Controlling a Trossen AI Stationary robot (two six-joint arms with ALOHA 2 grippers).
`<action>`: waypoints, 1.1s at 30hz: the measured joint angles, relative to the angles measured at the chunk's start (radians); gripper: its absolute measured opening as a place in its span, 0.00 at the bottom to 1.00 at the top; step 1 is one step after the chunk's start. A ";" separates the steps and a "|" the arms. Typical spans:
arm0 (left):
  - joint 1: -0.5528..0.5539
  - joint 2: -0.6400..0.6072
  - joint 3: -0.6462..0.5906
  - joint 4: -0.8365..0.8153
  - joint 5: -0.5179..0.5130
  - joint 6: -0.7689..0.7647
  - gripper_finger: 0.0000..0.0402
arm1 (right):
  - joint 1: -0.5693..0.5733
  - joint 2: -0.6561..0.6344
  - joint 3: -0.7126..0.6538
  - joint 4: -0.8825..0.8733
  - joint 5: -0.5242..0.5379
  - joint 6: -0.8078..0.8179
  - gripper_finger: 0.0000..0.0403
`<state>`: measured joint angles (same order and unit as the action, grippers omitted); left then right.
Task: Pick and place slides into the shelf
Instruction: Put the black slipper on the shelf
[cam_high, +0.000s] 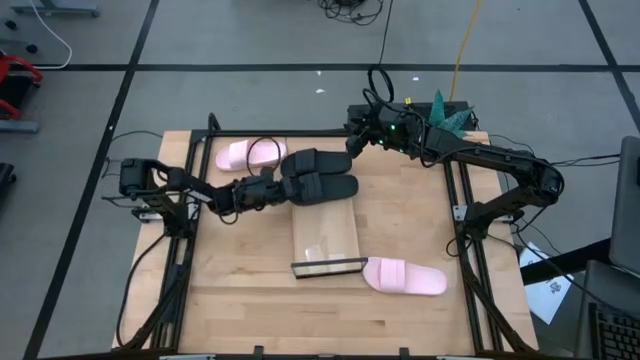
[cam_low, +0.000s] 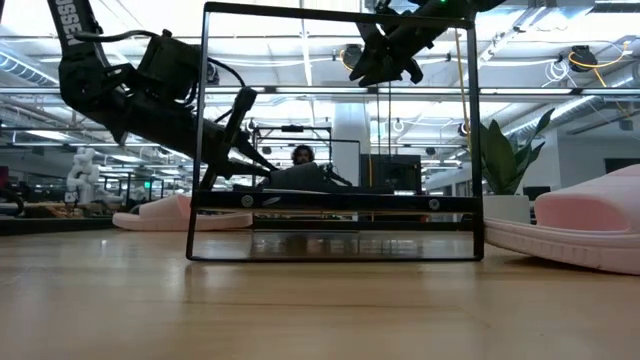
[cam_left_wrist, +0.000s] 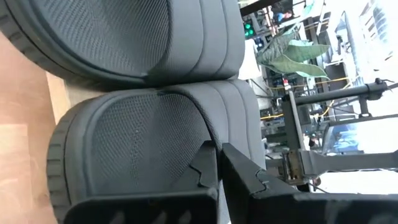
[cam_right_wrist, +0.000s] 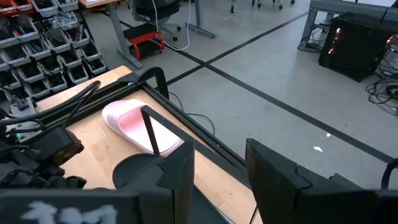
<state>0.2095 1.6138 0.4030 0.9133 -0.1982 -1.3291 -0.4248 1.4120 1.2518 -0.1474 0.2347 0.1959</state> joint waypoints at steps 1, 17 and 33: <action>0.003 0.000 0.000 -0.001 0.001 0.003 0.00 | 0.000 0.000 0.000 0.000 0.000 0.000 0.33; 0.070 0.000 0.000 -0.004 0.116 0.051 0.00 | 0.000 0.000 0.000 0.000 0.000 0.000 0.33; 0.143 0.000 0.000 -0.006 0.206 0.120 0.00 | 0.000 0.000 0.000 0.000 -0.001 0.026 0.33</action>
<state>0.3526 1.6138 0.4030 0.9077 0.0073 -1.2088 -0.4248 1.4120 1.2518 -0.1478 0.2337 0.2216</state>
